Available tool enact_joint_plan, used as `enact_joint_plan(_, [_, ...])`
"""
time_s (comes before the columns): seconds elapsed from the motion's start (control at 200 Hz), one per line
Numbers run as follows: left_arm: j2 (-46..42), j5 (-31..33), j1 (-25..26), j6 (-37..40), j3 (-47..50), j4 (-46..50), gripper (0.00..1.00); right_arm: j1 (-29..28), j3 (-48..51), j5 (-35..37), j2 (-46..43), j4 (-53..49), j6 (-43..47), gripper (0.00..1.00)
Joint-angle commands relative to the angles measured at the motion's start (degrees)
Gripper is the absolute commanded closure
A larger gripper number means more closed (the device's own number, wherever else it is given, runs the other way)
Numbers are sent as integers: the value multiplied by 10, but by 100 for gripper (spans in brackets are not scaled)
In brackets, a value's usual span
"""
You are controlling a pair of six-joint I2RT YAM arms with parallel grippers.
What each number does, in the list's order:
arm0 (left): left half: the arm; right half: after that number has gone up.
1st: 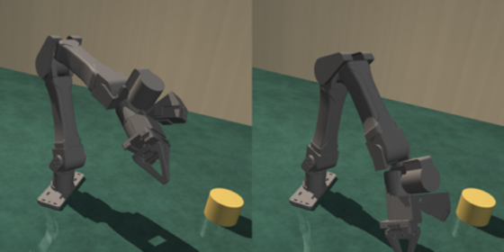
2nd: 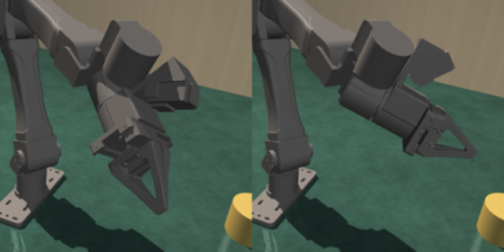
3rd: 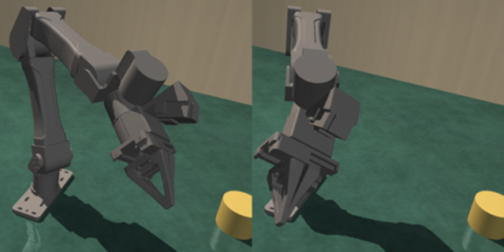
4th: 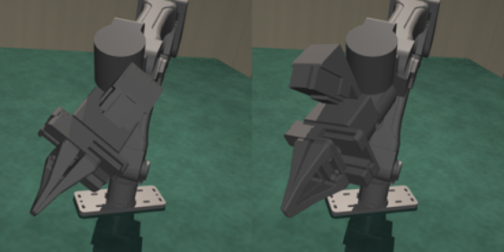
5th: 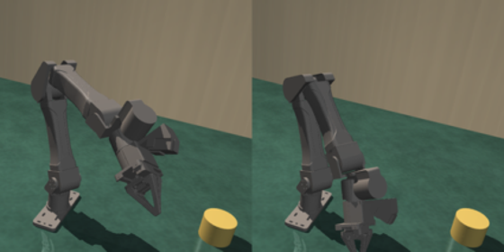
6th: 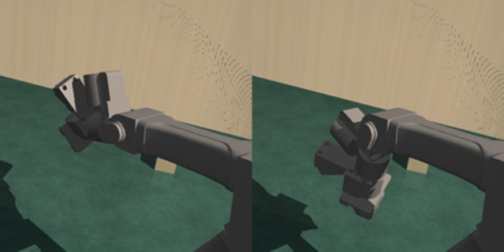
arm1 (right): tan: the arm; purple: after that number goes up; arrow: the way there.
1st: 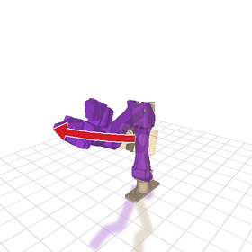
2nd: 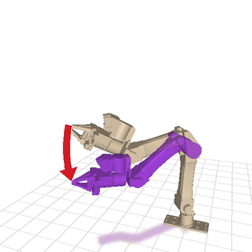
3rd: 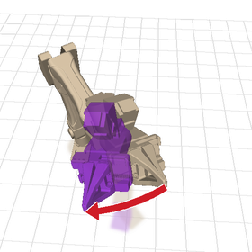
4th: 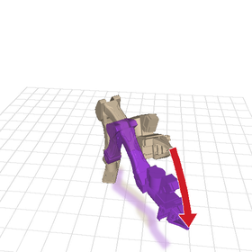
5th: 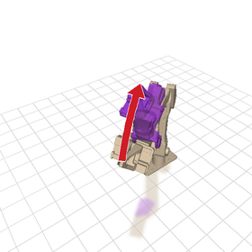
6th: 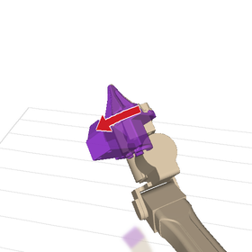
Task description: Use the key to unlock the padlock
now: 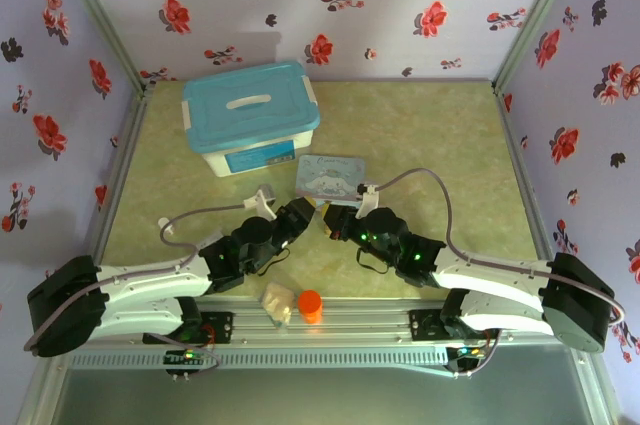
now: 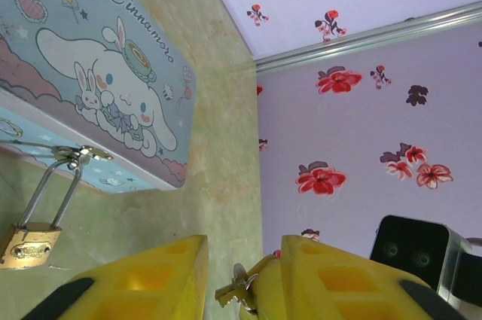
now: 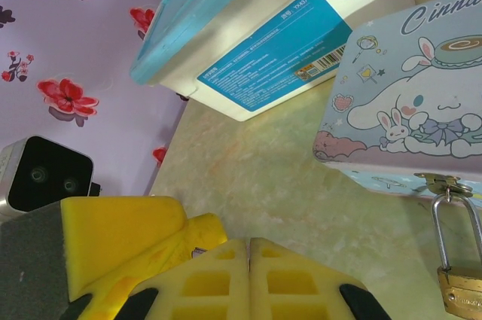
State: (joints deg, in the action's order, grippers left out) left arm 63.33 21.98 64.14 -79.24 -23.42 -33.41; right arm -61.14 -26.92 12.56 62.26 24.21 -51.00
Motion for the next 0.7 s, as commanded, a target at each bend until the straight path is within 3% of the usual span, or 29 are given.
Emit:
enact_joint_plan(0.0, [4,-2,-1,9,-10,-8,79,-5,7,18,-2,17,14,100])
enact_joint_plan(0.23, [18,-41,-12,20,-23,-4,81,-5,17,19,-12,19,14,100])
enact_joint_plan(0.34, [22,-47,-15,18,-23,-4,98,-7,20,19,-13,19,12,100])
enact_joint_plan(0.51, [19,-68,-26,28,-30,9,100,-7,39,18,-15,39,7,100])
enact_joint_plan(0.56, [14,-74,-30,40,-32,16,100,-8,47,13,-19,51,8,83])
enact_joint_plan(0.575, [12,-77,-32,45,-34,21,100,-7,50,12,-22,52,9,72])
enact_joint_plan(0.63, [-1,-89,-40,74,-42,47,100,-5,58,10,-39,44,27,43])
enact_joint_plan(0.695, [-15,-131,-60,147,-72,110,100,5,63,10,-82,5,54,25])
